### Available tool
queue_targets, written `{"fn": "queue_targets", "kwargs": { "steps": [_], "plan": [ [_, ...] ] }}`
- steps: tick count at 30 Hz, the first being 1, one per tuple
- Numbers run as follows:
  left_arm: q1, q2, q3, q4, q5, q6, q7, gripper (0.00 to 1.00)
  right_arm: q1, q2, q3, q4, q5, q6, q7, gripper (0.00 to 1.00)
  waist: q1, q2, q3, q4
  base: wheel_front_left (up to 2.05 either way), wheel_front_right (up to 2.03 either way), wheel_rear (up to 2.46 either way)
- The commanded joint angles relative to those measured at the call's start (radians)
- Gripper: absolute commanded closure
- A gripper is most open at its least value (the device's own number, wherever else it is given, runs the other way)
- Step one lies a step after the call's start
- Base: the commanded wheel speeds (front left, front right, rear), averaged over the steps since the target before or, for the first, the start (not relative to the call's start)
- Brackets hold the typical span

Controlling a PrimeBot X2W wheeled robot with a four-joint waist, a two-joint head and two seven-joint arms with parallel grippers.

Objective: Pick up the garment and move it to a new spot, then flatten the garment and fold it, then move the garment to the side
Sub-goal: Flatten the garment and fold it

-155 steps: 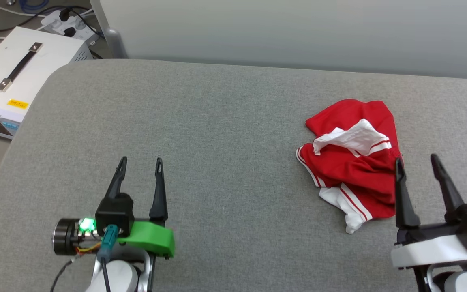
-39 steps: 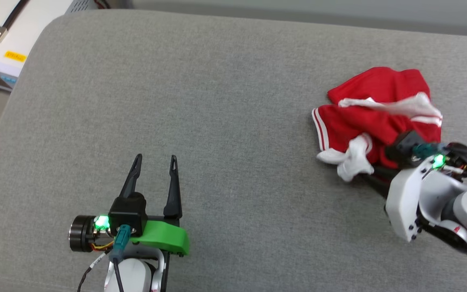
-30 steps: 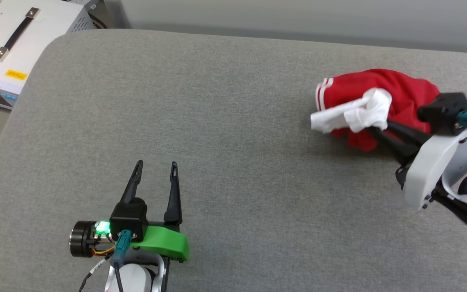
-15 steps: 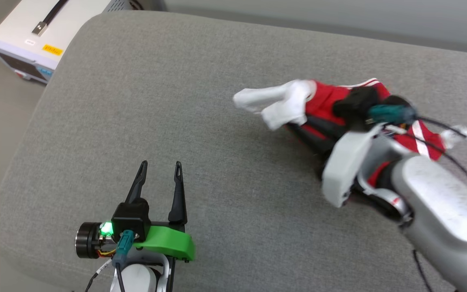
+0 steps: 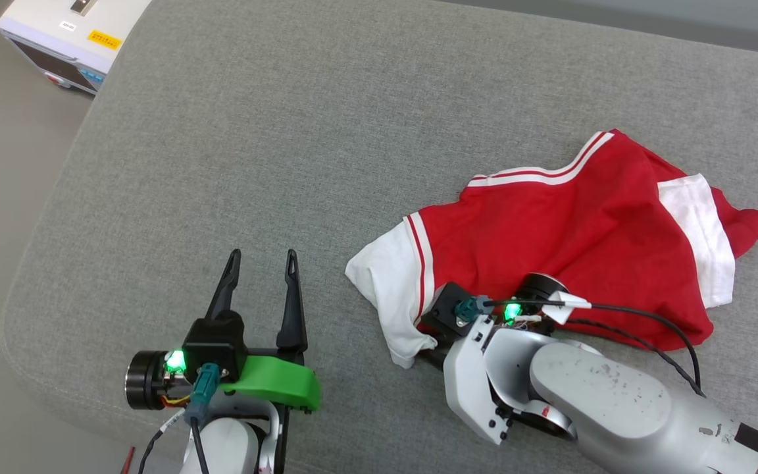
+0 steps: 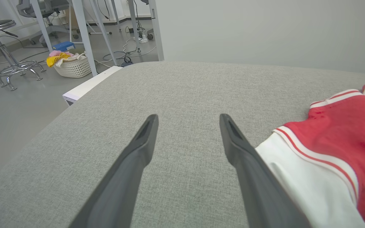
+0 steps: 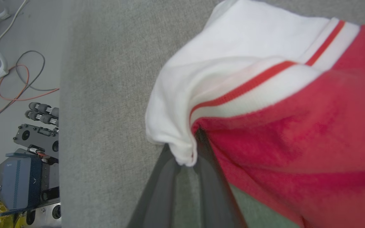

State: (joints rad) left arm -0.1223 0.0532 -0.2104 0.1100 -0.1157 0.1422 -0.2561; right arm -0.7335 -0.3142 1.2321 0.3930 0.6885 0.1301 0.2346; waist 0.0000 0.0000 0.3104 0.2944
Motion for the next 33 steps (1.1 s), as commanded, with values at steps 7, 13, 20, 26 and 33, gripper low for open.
{"fn": "queue_targets", "kwargs": {
  "steps": [7, 13, 20, 26, 33],
  "plan": [
    [-0.010, -0.003, 0.024, 0.007, 0.008, 0.000, -0.006, 0.00, -0.037, 0.011, 0.025, 0.035, 0.009, 0.001, -0.123, 0.00, 0.0000, 0.0000, -0.036, -0.031, 0.00, 0.00, 0.00],
    [0.021, -0.003, 0.046, 0.009, 0.030, -0.012, -0.006, 0.00, 0.002, -0.012, -0.109, 0.001, -0.040, 0.001, -0.299, 0.00, 0.0000, 0.0000, -0.097, -0.062, 0.00, 0.00, 0.00],
    [0.061, -0.003, 0.071, 0.000, 0.057, -0.031, -0.006, 0.00, 0.127, -0.063, -0.353, -0.113, -0.128, 0.001, -0.368, 0.00, 0.0000, 0.0000, -0.147, -0.101, 0.00, 0.00, 0.00],
    [0.080, -0.003, 0.087, -0.011, 0.070, -0.040, -0.006, 0.00, 0.241, -0.095, -0.623, -0.246, -0.254, 0.001, -0.343, 0.00, 0.0000, 0.0000, -0.165, -0.127, 0.00, 0.00, 0.00],
    [0.083, -0.003, 0.087, -0.021, 0.077, -0.047, -0.006, 0.00, 0.297, -0.174, -0.838, -0.402, -0.321, 0.001, -0.203, 0.00, 0.0000, 0.0000, -0.161, -0.139, 0.00, 0.00, 0.00]
  ]
}}
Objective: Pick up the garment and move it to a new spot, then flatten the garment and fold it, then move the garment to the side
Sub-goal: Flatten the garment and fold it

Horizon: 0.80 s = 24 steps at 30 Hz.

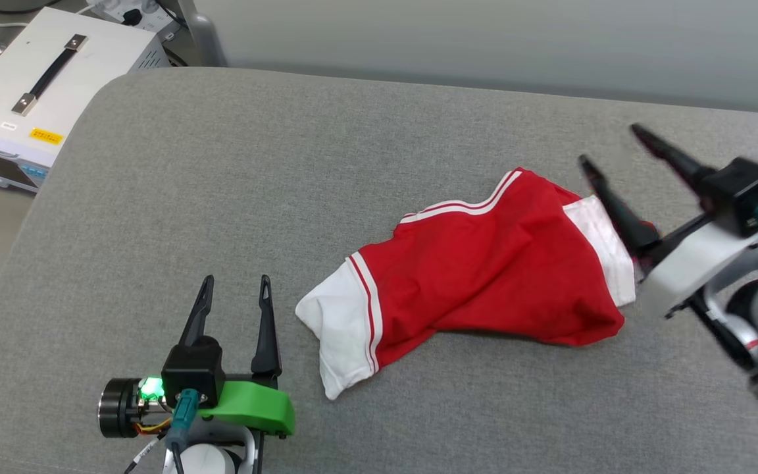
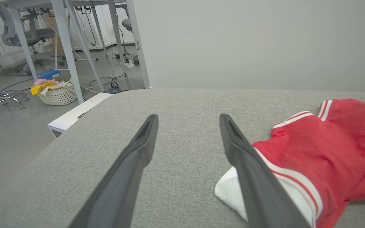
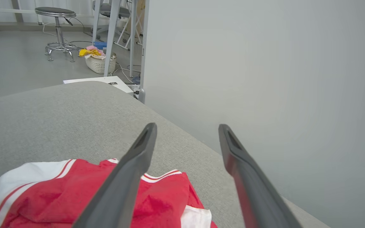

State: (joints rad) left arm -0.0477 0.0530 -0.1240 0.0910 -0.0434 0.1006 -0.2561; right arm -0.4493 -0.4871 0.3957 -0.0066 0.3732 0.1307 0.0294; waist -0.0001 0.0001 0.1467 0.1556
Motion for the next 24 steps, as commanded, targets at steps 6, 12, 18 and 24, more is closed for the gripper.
{"fn": "queue_targets", "kwargs": {
  "steps": [6, 12, 18, 24],
  "plan": [
    [-0.002, -0.003, -0.007, -0.012, 0.003, -0.004, -0.006, 0.00, 0.015, -0.102, -0.040, -0.073, 0.043, 0.000, 0.207, 0.00, 0.0001, -0.0001, 0.026, 0.003, 0.00, 0.00, 0.00],
    [-0.016, -0.003, -0.018, -0.013, -0.007, 0.003, -0.006, 0.00, 0.018, -0.228, 0.017, -0.088, 0.182, 0.000, 0.475, 0.00, 0.0001, -0.0001, 0.062, 0.010, 0.00, 0.00, 0.00],
    [-0.043, -0.003, -0.036, -0.017, -0.020, 0.012, -0.006, 0.00, 0.019, -0.286, 0.054, -0.066, 0.267, 0.000, 0.653, 0.00, 0.0001, -0.0001, 0.111, 0.023, 0.00, 0.00, 0.00],
    [-0.075, -0.003, -0.054, -0.020, -0.032, 0.022, -0.006, 0.00, 0.010, -0.271, 0.105, -0.001, 0.273, 0.000, 0.696, 0.00, 0.0001, -0.0001, 0.170, 0.042, 0.00, 0.00, 0.00]
  ]
}}
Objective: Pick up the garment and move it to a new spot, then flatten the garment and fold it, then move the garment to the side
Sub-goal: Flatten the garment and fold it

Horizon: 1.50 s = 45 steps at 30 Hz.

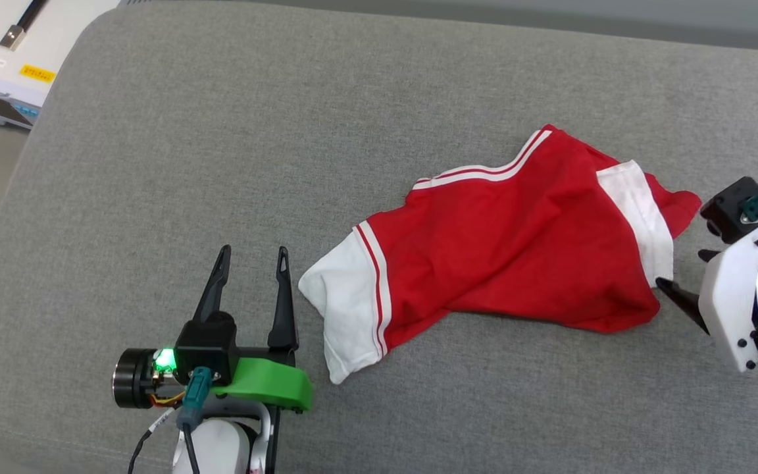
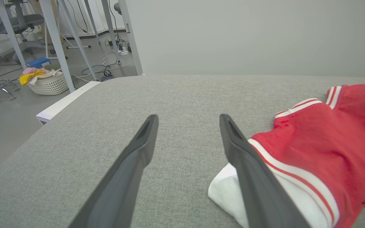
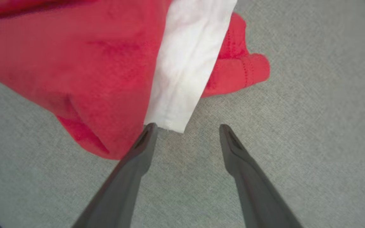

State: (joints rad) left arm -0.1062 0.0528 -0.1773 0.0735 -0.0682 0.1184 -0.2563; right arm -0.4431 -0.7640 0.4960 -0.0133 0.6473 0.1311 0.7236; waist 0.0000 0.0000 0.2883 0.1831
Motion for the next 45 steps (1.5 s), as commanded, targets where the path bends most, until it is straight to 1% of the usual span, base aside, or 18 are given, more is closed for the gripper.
{"fn": "queue_targets", "kwargs": {
  "steps": [1, 4, 8, 9, 10, 13, 17, 21, 24, 27, 31, 34, 39, 43, 45],
  "plan": [
    [-0.021, -0.003, -0.002, -0.004, -0.008, 0.006, -0.006, 0.00, 0.000, 0.013, 0.012, 0.020, -0.003, 0.000, -0.001, 0.00, 0.0000, 0.0000, 0.038, 0.017, 0.00, 0.00, 0.00],
    [-0.034, -0.003, -0.009, -0.003, -0.011, 0.009, -0.006, 0.00, -0.013, 0.040, 0.041, 0.086, -0.013, 0.000, -0.025, 0.00, 0.0000, 0.0000, 0.062, 0.025, 0.00, 0.00, 0.00],
    [-0.048, -0.003, -0.017, 0.000, -0.017, 0.013, -0.006, 0.00, -0.002, 0.039, 0.116, 0.147, -0.007, 0.000, -0.032, 0.00, 0.0000, 0.0000, 0.077, 0.037, 0.00, 0.00, 0.00],
    [-0.048, -0.003, -0.017, 0.000, -0.017, 0.015, -0.006, 0.00, -0.001, 0.039, 0.127, 0.153, 0.000, 0.000, -0.040, 0.46, 0.0000, 0.0000, 0.077, 0.037, 0.00, 0.00, 0.00],
    [-0.048, -0.003, -0.015, 0.001, -0.018, 0.017, -0.006, 0.00, -0.001, 0.040, 0.136, 0.159, 0.010, 0.000, -0.055, 1.00, 0.0000, 0.0000, 0.076, 0.036, 0.00, 0.00, 0.00],
    [-0.041, -0.003, -0.006, 0.005, -0.016, 0.020, -0.006, 0.00, -0.007, 0.037, 0.152, 0.167, 0.013, 0.000, -0.107, 1.00, 0.0000, 0.0000, 0.063, 0.025, 0.00, 0.00, 0.00],
    [-0.033, -0.003, -0.001, 0.012, -0.011, 0.017, -0.006, 0.00, -0.012, 0.034, 0.137, 0.159, 0.007, 0.000, -0.199, 1.00, 0.0000, 0.0000, 0.035, 0.005, 0.00, 0.00, 0.00],
    [-0.022, -0.003, 0.006, 0.014, -0.005, 0.013, -0.006, 0.00, 0.029, 0.031, 0.069, 0.120, 0.009, 0.000, -0.281, 1.00, 0.0000, 0.0000, 0.001, -0.014, 0.00, 0.00, 0.00],
    [-0.004, -0.003, 0.017, 0.016, 0.000, 0.012, -0.006, 0.00, 0.100, 0.035, -0.017, 0.078, 0.006, 0.000, -0.320, 1.00, 0.0000, 0.0000, -0.026, -0.034, 0.00, 0.00, 0.00],
    [0.015, -0.003, 0.027, 0.016, 0.004, 0.008, -0.006, 0.00, 0.182, 0.047, -0.109, 0.041, -0.007, 0.000, -0.337, 1.00, 0.0000, 0.0000, -0.046, -0.054, 0.00, 0.00, 0.00],
    [0.035, -0.003, 0.032, 0.020, 0.008, 0.002, -0.006, 0.00, 0.317, 0.090, -0.249, 0.005, -0.006, 0.000, -0.333, 1.00, 0.0000, 0.0000, -0.069, -0.074, 0.00, 0.00, 0.00],
    [0.041, -0.003, 0.036, 0.021, 0.009, -0.001, -0.006, 0.00, 0.412, 0.117, -0.341, -0.001, -0.028, 0.000, -0.321, 1.00, 0.0000, 0.0000, -0.078, -0.083, 0.00, 0.00, 0.00],
    [0.046, -0.003, 0.043, 0.024, 0.017, -0.011, -0.006, 0.00, 0.552, 0.180, -0.466, 0.051, -0.032, 0.000, -0.316, 1.00, 0.0000, 0.0000, -0.089, -0.091, 0.00, 0.00, 0.00],
    [0.049, -0.003, 0.052, 0.025, 0.025, -0.019, -0.006, 0.00, 0.622, 0.227, -0.525, 0.121, -0.038, 0.000, -0.315, 1.00, 0.0000, 0.0000, -0.096, -0.093, 0.00, 0.00, 0.00],
    [0.050, -0.003, 0.055, 0.026, 0.028, -0.023, -0.006, 0.00, 0.646, 0.239, -0.539, 0.151, -0.054, 0.000, -0.319, 1.00, 0.0000, 0.0000, -0.099, -0.092, 0.00, 0.00, 0.00]
  ]
}}
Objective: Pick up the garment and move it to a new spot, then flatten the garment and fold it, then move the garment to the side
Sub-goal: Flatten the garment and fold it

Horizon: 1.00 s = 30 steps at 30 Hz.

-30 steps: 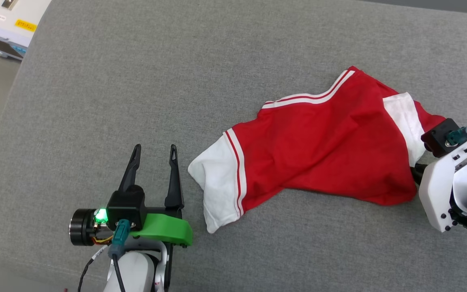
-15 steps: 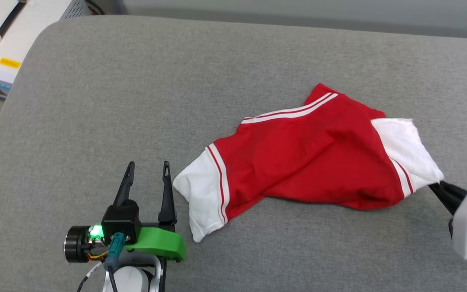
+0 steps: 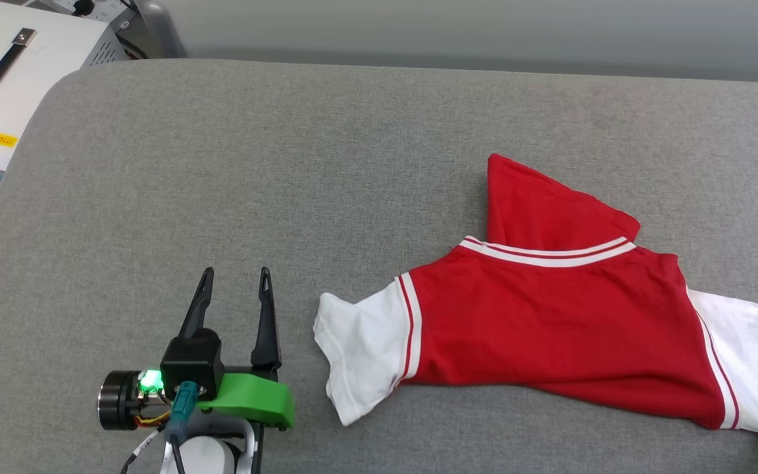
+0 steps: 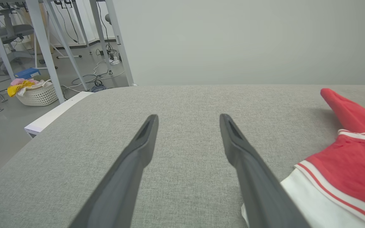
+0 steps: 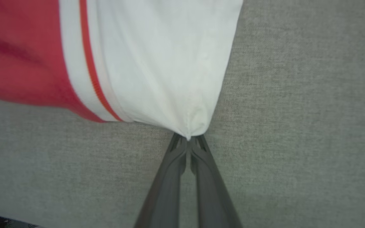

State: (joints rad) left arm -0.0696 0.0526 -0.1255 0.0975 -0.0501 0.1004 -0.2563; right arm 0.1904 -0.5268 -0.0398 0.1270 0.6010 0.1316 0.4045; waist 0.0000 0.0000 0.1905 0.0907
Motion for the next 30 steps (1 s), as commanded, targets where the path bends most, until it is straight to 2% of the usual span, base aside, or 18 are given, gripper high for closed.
{"fn": "queue_targets", "kwargs": {
  "steps": [1, 3, 5, 11, 16, 19, 25, 28, 30],
  "plan": [
    [0.014, -0.002, 0.006, 0.003, 0.011, -0.006, -0.006, 0.00, 0.018, 0.010, -0.008, 0.019, -0.012, -0.001, -0.005, 1.00, 0.0000, 0.0000, -0.003, -0.001, 0.00, 0.00, 0.00],
    [0.017, -0.002, 0.012, 0.003, 0.013, -0.009, -0.006, 0.00, 0.021, 0.028, -0.019, 0.030, -0.018, -0.001, -0.026, 1.00, 0.0000, 0.0000, -0.009, -0.004, 0.00, 0.00, 0.00],
    [0.020, -0.002, 0.015, 0.003, 0.016, -0.013, -0.006, 0.00, 0.013, 0.046, -0.039, 0.029, -0.034, -0.001, -0.064, 0.00, 0.0000, 0.0000, -0.015, -0.008, 0.00, 0.00, 0.00],
    [0.015, 0.012, 0.021, -0.002, 0.026, -0.030, -0.006, 0.00, -0.043, 0.103, -0.152, -0.021, -0.177, -0.001, -0.244, 0.00, 0.0000, 0.0000, -0.040, -0.018, 0.00, 0.00, 0.00],
    [-0.024, 0.043, 0.030, -0.016, 0.028, -0.059, -0.006, 0.00, -0.090, 0.189, -0.211, -0.128, -0.310, -0.001, -0.378, 0.00, 0.0000, 0.0000, -0.057, -0.025, 0.00, 0.00, 0.00],
    [-0.071, 0.072, 0.027, -0.017, 0.026, -0.097, -0.006, 0.00, -0.107, 0.240, -0.203, -0.193, -0.363, -0.001, -0.420, 0.00, 0.0000, 0.0000, -0.064, -0.026, 0.00, 0.00, 0.00],
    [-0.216, 0.144, -0.015, 0.043, -0.002, -0.203, -0.006, 0.00, -0.121, 0.318, -0.143, -0.288, -0.426, -0.001, -0.446, 0.00, 0.0000, 0.0000, -0.063, -0.030, 0.00, 0.00, 0.00],
    [-0.303, 0.187, -0.076, 0.102, -0.040, -0.225, 0.027, 0.00, -0.126, 0.336, -0.101, -0.317, -0.433, -0.001, -0.466, 0.00, 0.0000, 0.0000, -0.053, -0.039, 0.00, 0.00, 0.00],
    [-0.366, 0.223, -0.148, 0.127, -0.091, -0.230, 0.085, 0.00, -0.131, 0.345, -0.075, -0.327, -0.430, -0.001, -0.483, 0.00, 0.0000, 0.0000, -0.044, -0.049, 0.00, 0.00, 0.00]
  ]
}}
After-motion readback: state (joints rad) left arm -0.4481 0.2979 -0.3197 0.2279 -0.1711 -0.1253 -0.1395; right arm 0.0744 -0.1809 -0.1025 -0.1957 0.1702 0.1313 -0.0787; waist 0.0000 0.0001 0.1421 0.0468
